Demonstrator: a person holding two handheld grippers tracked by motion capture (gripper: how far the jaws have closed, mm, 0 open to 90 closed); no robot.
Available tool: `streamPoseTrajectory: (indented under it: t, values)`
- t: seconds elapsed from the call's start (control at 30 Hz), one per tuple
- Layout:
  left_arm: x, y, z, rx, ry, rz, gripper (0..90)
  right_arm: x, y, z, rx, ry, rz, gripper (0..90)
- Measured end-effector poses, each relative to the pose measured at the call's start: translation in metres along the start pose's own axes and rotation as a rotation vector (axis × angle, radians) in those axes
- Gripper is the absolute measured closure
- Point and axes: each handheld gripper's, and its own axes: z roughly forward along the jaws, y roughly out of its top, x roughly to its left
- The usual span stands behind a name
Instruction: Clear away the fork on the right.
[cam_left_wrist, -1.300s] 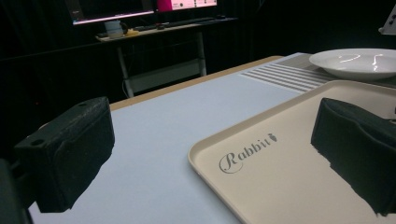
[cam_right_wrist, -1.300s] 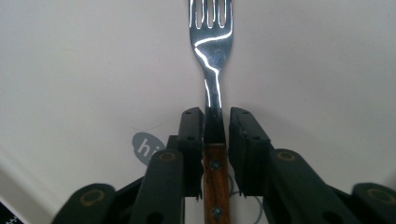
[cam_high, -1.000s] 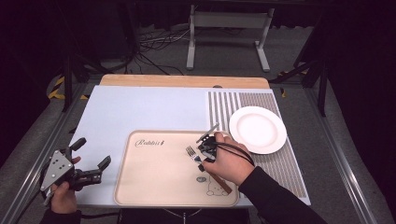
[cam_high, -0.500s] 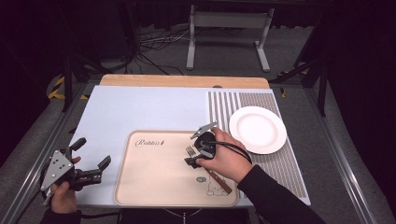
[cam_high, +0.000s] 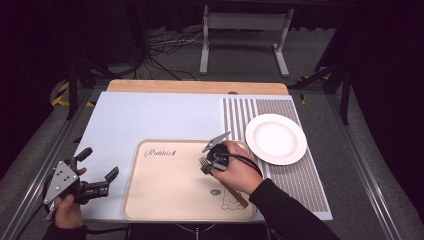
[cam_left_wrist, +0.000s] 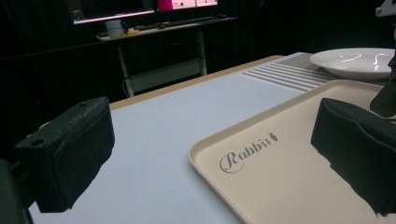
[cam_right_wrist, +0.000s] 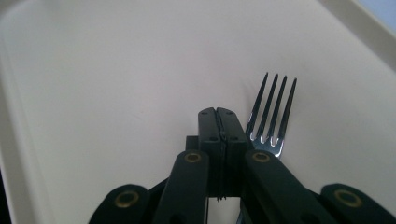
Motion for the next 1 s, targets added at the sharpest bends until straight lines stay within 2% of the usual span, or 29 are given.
streamPoseTrajectory:
  t: [0.33,1.0]
  values:
    - [0.0,0.0,0.0,-0.001,-0.003,0.0,0.3,-0.007,-0.005,0.015,0.031,-0.018,0.014,90.0]
    - [0.0,0.0,0.0,-0.001,-0.003,0.001,0.3,-0.009,-0.005,0.017,0.051,-0.031,0.01,90.0]
